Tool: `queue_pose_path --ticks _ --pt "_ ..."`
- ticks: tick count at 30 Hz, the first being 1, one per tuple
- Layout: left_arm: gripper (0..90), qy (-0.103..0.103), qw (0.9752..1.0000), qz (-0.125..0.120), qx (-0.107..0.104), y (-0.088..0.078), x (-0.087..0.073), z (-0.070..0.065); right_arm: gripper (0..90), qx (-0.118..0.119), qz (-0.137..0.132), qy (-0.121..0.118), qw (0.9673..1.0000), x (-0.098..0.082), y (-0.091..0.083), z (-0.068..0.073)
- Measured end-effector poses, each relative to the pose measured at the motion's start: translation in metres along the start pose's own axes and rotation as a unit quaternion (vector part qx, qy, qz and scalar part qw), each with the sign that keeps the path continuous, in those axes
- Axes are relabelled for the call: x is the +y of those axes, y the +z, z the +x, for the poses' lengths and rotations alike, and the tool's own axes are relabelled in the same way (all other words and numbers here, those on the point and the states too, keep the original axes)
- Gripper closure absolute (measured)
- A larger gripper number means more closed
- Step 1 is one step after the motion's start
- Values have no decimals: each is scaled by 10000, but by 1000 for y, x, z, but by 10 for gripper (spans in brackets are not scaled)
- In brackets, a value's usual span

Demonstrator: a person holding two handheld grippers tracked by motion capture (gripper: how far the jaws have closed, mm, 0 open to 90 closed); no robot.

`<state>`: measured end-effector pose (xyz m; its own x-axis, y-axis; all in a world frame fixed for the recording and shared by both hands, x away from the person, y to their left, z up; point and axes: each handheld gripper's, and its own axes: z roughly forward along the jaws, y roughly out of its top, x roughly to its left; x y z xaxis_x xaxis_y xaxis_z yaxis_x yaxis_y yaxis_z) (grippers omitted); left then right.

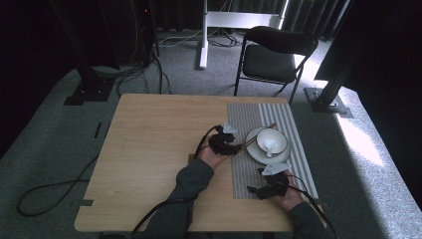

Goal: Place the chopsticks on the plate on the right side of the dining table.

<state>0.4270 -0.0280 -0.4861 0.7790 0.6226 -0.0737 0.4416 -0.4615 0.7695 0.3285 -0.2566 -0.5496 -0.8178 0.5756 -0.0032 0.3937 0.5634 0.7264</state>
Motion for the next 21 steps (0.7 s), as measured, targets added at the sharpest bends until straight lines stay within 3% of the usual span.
queue_pose_path --ticks 10,21 --pt "521 8 9998 206 47 5 -20 -5 125 6 3 17 10000 0 0 0" --pt "520 24 9992 384 82 13 -31 -9 125 3 7 14 10000 0 0 0"
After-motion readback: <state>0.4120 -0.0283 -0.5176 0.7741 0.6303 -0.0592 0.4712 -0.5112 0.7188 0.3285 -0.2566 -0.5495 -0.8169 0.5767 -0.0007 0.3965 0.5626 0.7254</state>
